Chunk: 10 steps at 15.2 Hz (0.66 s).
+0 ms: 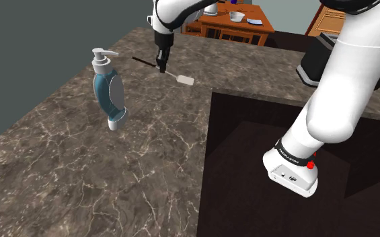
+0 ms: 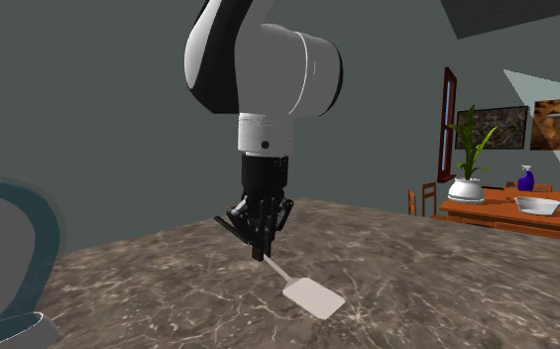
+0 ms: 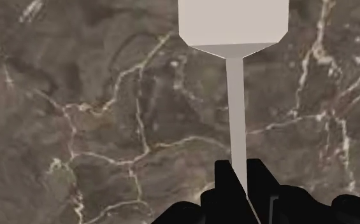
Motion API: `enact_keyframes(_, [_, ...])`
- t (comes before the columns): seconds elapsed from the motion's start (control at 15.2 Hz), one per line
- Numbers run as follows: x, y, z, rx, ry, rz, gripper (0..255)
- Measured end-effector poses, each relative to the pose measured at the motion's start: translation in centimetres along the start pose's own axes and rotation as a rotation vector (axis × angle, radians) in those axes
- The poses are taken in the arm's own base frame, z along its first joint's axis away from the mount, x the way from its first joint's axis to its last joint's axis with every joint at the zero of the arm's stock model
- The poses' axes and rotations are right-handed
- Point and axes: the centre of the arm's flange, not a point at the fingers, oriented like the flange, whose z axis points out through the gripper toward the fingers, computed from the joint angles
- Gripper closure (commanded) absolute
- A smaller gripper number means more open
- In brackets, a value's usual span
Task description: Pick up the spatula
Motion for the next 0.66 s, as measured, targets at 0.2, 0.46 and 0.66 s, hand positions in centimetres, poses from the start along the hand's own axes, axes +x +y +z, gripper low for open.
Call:
enact_keyframes(0.2, [0.0, 0.0, -1.4, 0.000, 0.000, 0.000, 255])
enact_keyframes(0.46, [0.3, -0.1, -3.6, 0.000, 0.000, 0.000, 255])
enact_keyframes(0.66, [0.4, -0.1, -4.9, 0.000, 0.000, 0.000, 255])
